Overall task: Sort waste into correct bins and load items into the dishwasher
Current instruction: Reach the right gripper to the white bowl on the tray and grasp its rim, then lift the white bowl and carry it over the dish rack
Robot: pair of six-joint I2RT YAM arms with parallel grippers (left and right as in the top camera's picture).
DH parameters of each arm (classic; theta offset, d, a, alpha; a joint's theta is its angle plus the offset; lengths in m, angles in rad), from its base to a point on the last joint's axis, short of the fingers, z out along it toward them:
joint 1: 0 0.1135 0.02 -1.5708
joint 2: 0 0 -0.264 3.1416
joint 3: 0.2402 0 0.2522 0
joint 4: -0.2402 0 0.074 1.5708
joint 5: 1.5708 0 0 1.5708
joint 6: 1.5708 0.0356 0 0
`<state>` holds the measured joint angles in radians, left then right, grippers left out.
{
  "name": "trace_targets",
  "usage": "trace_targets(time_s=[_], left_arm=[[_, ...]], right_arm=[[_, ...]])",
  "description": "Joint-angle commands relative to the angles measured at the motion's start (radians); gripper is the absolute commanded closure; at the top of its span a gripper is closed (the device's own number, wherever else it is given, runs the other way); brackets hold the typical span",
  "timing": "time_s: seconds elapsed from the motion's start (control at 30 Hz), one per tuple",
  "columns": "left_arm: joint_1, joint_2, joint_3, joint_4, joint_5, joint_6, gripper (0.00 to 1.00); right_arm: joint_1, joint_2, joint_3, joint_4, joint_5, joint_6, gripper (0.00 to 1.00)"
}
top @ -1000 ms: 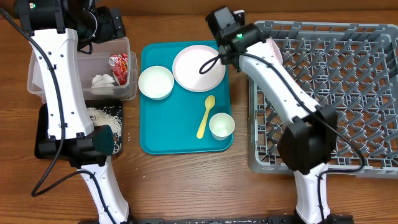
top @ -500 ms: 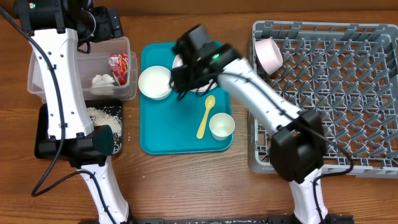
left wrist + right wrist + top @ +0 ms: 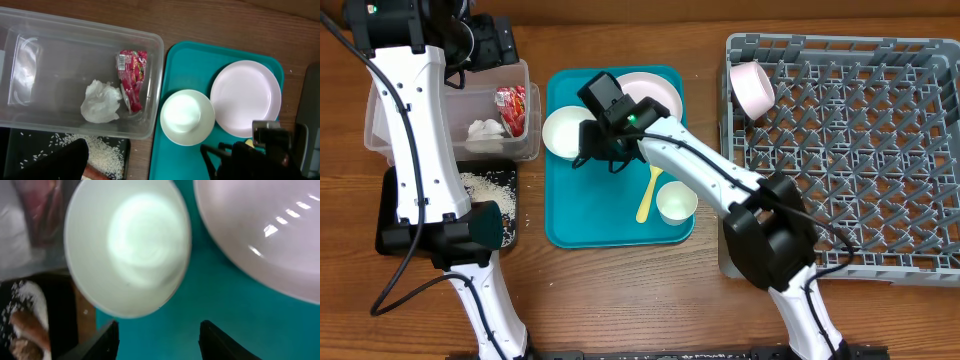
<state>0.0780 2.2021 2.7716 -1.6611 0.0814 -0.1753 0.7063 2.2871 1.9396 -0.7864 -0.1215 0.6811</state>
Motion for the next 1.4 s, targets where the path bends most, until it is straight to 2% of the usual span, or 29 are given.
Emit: trace_targets(time_s=[0.0, 0.07, 0.1, 0.17, 0.2, 0.43, 0.6, 0.77, 0.9, 1.0, 1.03, 1.2, 1.37], left_arm=[[-0.006, -0.014, -0.003, 0.000, -0.011, 0.022, 0.07], [-0.006, -0.014, -0.003, 0.000, -0.012, 0.022, 0.07], [-0.006, -0.014, -0.003, 0.000, -0.011, 0.022, 0.06], [-0.006, -0.014, -0.003, -0.001, -0.011, 0.022, 0.07], [-0.006, -0.014, -0.003, -0.001, -0.011, 0.022, 0.07], [-0.006, -0.014, -0.003, -0.001, -0.011, 0.022, 0.06], [-0.006, -0.014, -0.003, -0.003, -0.011, 0.022, 0.06], [-0.006, -0.014, -0.003, -0.002, -0.011, 0.022, 0.06], [-0.006, -0.014, -0.003, -0.002, -0.011, 0.022, 0.06], [-0.006, -0.014, -0.003, -0.002, -0.011, 0.022, 0.06], [-0.006, -0.014, -0.003, -0.002, -0.011, 0.022, 0.06], [-0.006, -0.014, -0.003, 0.007, -0.011, 0.022, 0.05], [-0.006, -0.014, -0.003, 0.012, -0.011, 0.021, 0.04]], right_arm=[[-0.015, 0.027, -0.004, 0.027, 0.028, 0.057, 0.49], [-0.015, 0.031, -0.004, 0.030, 0.028, 0.056, 0.50], [-0.015, 0.031, -0.004, 0.029, 0.028, 0.056, 0.55], [-0.015, 0.031, -0.004, 0.027, 0.028, 0.056, 0.76], [-0.015, 0.031, -0.004, 0.027, 0.028, 0.056, 0.80], [-0.015, 0.058, -0.005, 0.055, 0.042, 0.056, 0.81], [-0.015, 0.068, -0.005, 0.071, 0.034, 0.056, 0.69], [-0.012, 0.079, -0.005, 0.074, 0.029, 0.055, 0.70], [-0.012, 0.092, -0.005, 0.049, 0.008, 0.052, 0.78], [-0.012, 0.092, -0.005, 0.013, 0.008, 0.052, 0.94], [-0.013, 0.092, -0.005, -0.001, 0.008, 0.050, 0.96], [-0.034, 0.082, 0.016, -0.112, 0.006, 0.043, 0.96], [-0.066, 0.017, 0.078, -0.224, -0.051, -0.068, 0.96]])
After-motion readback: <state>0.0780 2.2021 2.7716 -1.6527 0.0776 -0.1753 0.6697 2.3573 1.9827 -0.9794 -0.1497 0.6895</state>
